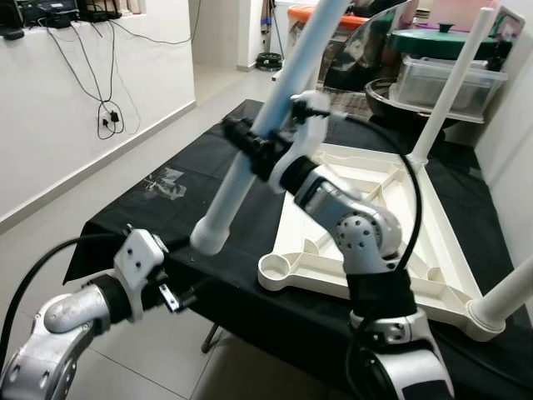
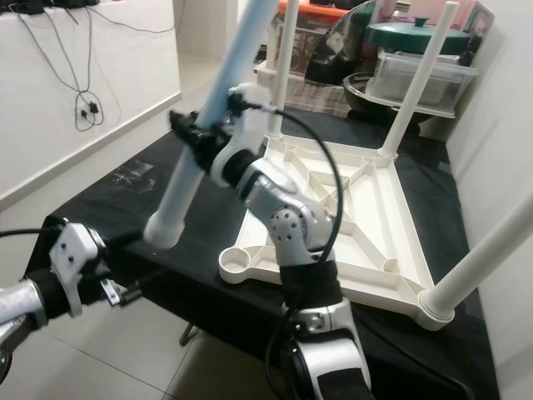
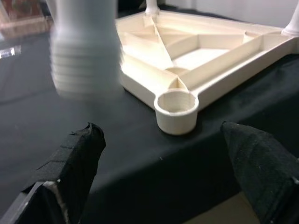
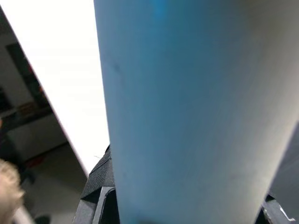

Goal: Building children table

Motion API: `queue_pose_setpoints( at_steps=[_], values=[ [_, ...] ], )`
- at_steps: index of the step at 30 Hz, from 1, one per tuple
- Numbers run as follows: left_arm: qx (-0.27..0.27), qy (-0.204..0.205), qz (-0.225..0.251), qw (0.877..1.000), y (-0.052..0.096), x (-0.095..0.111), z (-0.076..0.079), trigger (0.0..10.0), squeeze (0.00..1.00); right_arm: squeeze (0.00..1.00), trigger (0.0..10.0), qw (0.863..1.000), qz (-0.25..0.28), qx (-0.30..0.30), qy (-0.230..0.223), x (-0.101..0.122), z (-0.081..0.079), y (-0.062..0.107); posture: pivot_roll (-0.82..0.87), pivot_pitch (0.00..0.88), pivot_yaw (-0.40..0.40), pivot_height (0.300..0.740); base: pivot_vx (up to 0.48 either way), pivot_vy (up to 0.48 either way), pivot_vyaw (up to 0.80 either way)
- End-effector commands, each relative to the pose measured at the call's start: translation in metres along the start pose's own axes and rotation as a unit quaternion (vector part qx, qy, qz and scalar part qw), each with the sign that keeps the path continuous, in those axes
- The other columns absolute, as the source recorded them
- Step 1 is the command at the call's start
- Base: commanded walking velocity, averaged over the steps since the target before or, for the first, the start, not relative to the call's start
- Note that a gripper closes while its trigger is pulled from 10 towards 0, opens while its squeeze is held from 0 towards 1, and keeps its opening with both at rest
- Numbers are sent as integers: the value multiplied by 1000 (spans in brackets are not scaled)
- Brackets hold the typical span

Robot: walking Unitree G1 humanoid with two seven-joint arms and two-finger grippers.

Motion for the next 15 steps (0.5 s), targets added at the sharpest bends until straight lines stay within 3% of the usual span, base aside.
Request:
queue_pose_setpoints(
  at_steps=[1, 7, 15],
  values=[
    [1, 0, -3, 1000, -1, -1, 2, 10000, 0, 0, 0, 1000, 14, 0, 7, 6, 0, -1, 105, 0, -86, 740, 0, 0, 0],
    [45, 36, -12, 998, -3, -10, 6, 10000, 0, 0, 0, 996, 45, -1, 82, 28, 19, 1, 116, 0, -91, 740, 0, 0, 0],
    [57, 44, -24, 997, -1, -15, 11, 10000, 0, 0, 0, 992, 16, 27, 124, 16, 27, 2, 122, 0, -93, 740, 0, 0, 0]
  ],
)
Point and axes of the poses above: a point about 5 cm out from each wrist's last joint towards the gripper, its own y axis pointing back from the gripper into the wrist, its own x axis along the axis of the wrist's last joint, z = x × y, the point moved 5 cm from there along -y, pointing out of the wrist towards the gripper, and after that the axes turned 9 degrees about -y, right-handed, at the moved point
